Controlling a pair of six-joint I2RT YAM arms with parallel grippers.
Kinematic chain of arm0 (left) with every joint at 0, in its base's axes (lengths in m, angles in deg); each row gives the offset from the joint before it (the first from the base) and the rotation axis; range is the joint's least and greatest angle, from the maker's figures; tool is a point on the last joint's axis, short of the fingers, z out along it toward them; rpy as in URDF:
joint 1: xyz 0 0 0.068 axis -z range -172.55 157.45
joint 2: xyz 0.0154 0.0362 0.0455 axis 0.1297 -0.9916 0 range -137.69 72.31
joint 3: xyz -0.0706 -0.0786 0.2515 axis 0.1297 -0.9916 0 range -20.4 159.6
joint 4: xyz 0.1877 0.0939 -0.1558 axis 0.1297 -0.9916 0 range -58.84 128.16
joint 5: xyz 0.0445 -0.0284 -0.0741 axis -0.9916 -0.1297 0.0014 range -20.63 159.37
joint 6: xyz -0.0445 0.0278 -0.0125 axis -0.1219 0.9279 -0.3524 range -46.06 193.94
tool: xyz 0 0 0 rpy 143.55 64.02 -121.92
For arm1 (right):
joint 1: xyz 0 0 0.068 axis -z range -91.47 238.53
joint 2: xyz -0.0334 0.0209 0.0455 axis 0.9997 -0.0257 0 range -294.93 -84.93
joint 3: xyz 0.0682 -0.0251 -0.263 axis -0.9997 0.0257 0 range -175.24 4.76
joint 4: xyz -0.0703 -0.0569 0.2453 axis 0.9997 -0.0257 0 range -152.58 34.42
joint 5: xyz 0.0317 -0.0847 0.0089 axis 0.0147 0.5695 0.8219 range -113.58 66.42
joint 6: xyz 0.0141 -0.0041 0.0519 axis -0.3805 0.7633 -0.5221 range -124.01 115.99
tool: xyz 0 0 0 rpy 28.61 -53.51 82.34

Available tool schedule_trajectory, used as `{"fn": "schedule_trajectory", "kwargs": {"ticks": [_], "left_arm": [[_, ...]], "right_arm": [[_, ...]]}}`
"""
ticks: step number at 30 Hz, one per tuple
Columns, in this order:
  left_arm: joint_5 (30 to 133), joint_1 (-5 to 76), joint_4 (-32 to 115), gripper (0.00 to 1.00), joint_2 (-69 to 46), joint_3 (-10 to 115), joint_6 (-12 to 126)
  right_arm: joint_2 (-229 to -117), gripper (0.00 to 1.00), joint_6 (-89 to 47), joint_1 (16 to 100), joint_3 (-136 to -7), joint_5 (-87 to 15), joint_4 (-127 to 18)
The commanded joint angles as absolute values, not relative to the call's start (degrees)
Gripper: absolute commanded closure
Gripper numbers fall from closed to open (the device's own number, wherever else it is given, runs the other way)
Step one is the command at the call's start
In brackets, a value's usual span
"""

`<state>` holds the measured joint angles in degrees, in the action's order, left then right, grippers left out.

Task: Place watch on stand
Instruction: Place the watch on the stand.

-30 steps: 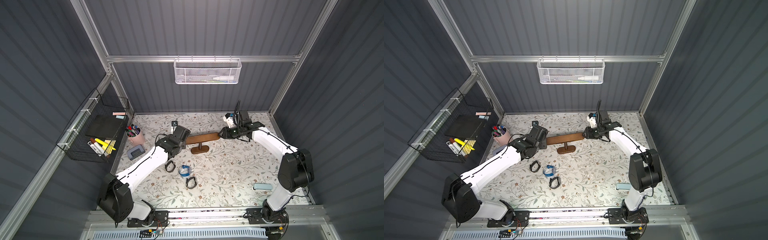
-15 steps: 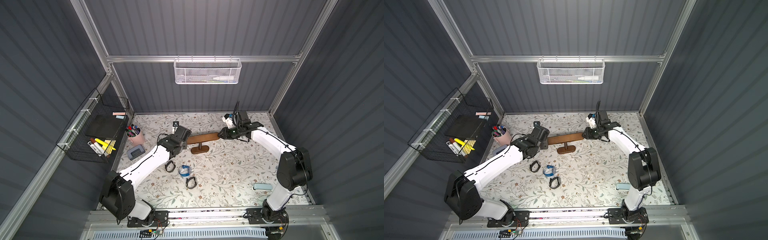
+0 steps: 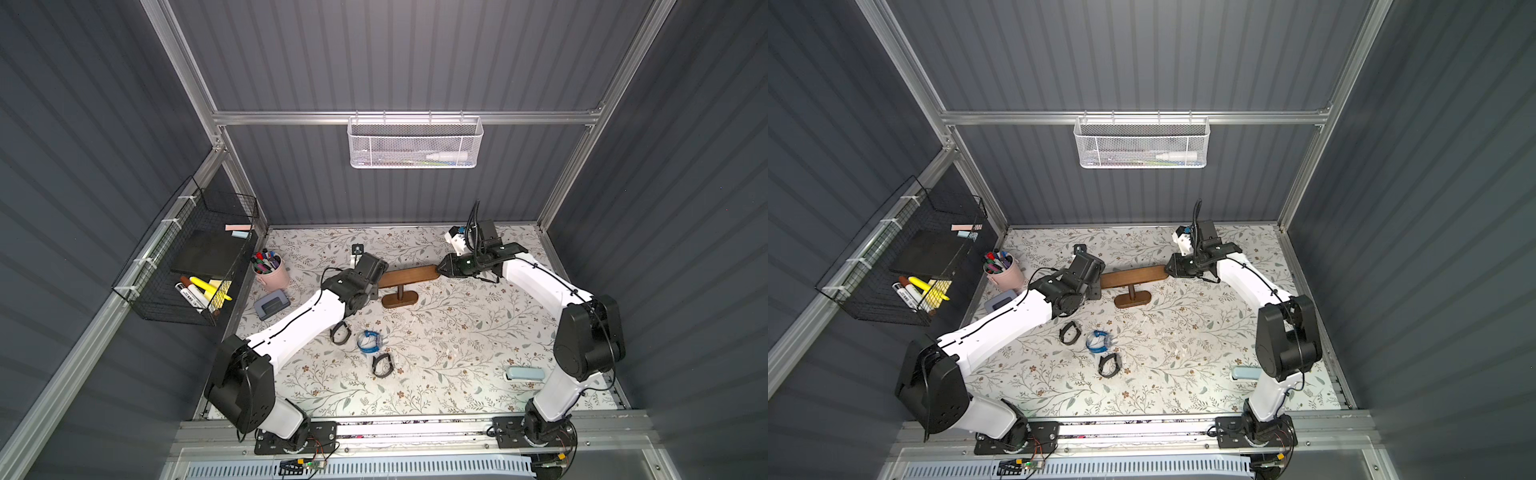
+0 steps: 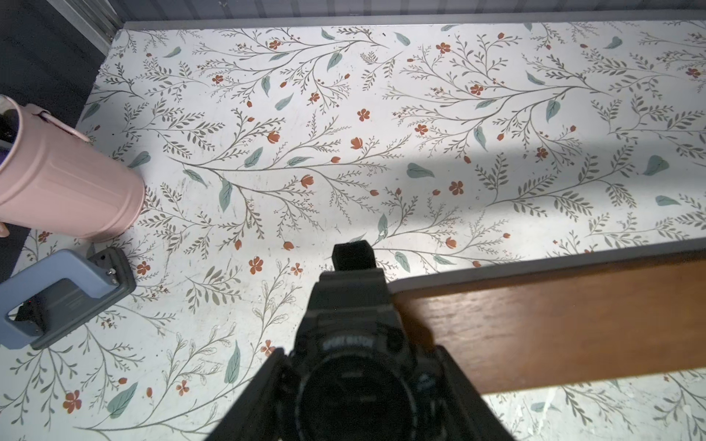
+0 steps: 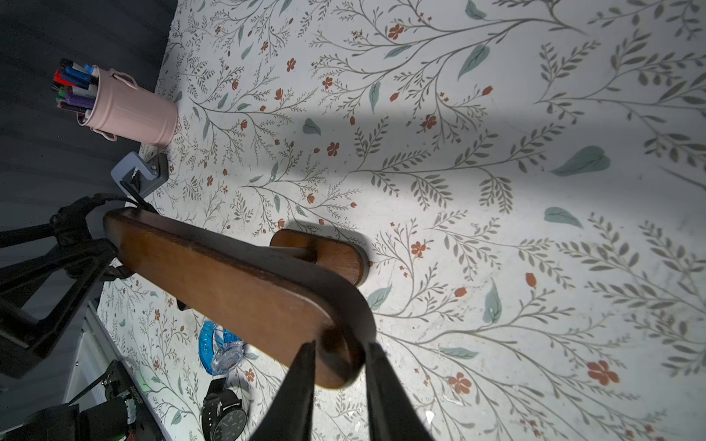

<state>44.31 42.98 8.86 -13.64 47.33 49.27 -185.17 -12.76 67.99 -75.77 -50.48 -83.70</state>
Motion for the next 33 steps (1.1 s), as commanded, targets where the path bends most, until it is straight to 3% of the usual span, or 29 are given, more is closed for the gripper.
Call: {"fn": "schedule_trajectory", "kwargs": {"ticks": [1, 33], "left_arm": [[43.97, 43.73, 9.34, 0.97, -13.99, 49.96, 48.51], [41.67, 50.32, 8.59, 0.94, -24.42, 59.54, 46.72]], "right_arm": [[-186.42, 0.74, -11.91, 68.13, -77.15, -51.71, -84.26], [-186.42, 0.75, -11.79, 68.05, -77.15, -52.11, -84.26]]}}
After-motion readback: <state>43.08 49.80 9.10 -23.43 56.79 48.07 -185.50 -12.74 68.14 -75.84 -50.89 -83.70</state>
